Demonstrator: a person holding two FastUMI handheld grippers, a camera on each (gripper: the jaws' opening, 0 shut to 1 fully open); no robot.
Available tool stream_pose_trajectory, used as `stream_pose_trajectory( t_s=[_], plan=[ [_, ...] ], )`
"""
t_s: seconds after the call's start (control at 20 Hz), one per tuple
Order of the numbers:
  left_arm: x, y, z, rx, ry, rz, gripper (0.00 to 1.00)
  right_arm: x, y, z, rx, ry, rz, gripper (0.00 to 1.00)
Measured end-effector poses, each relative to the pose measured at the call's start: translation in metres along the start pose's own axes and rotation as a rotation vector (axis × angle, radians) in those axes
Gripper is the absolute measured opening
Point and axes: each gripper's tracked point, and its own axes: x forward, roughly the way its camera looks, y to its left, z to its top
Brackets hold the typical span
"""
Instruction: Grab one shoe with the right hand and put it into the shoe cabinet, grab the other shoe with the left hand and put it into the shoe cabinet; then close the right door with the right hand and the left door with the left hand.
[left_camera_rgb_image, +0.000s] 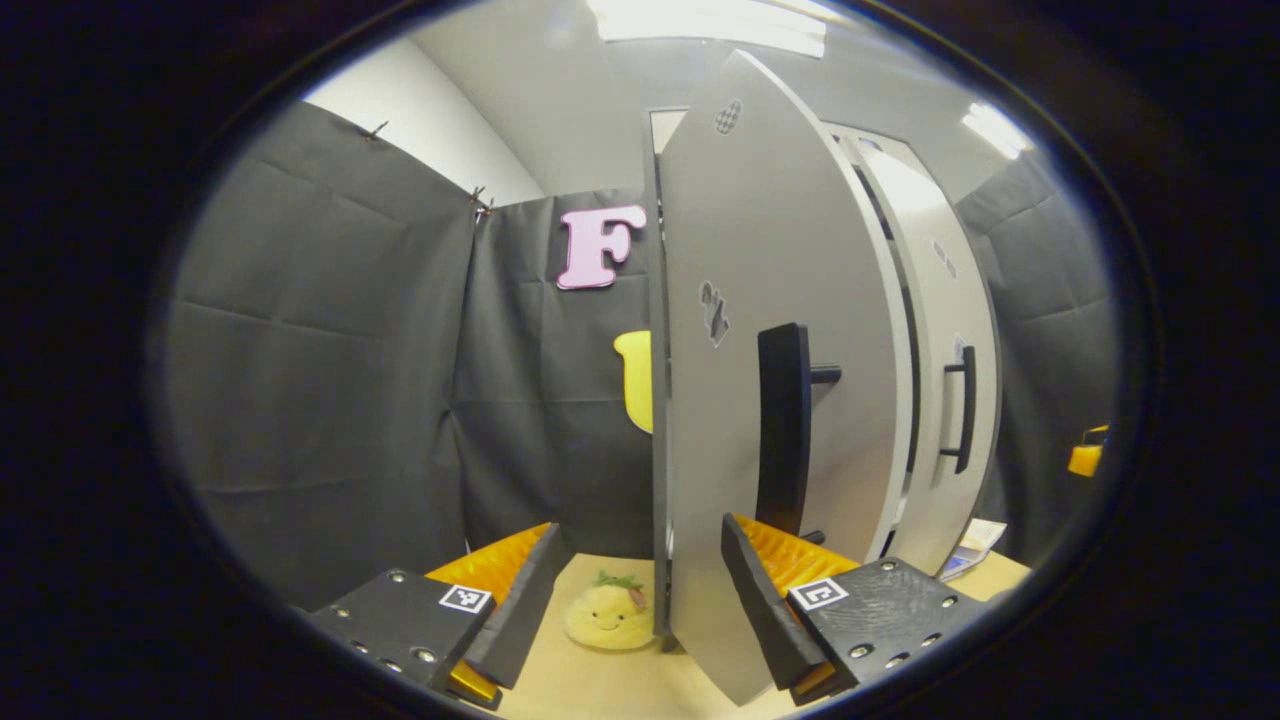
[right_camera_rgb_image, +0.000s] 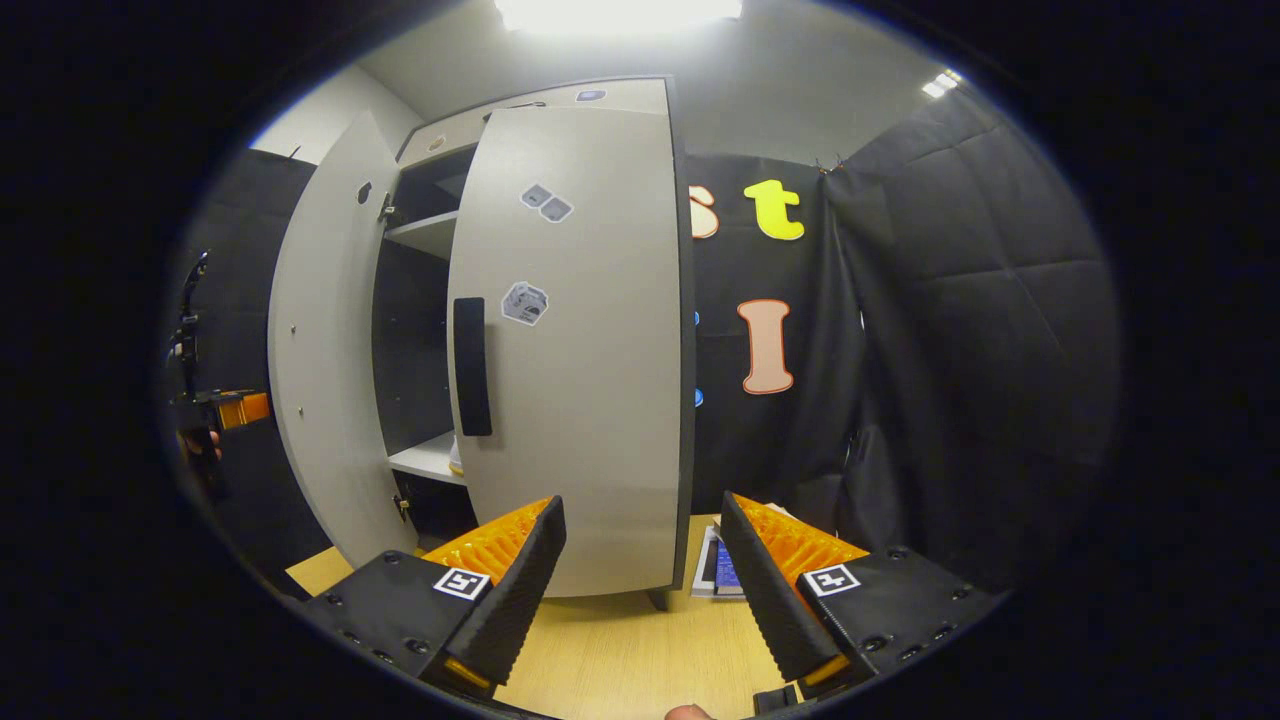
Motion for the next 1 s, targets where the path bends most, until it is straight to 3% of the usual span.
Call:
stream_pose_trajectory(
  t_s=[0.3,0.5,1.0],
  plan=[
    [0.020,-0.062,-0.002,-0.018,-0.011,-0.079,0.92,-0.002,-0.028,-0.001,-0.019,-0.001,-0.024,0.98],
    [0.024,-0.087,-0.018,-0.031,0.008,-0.081,0.92,-0.001,-0.032,-0.003,-0.017,-0.008,-0.003,0.98],
    [-0.065,-0.072,-0.014,0.004,-0.024,-0.085,0.92,-0.015,-0.002,0.014,0.006,-0.086,0.056,0.98]
  ],
)
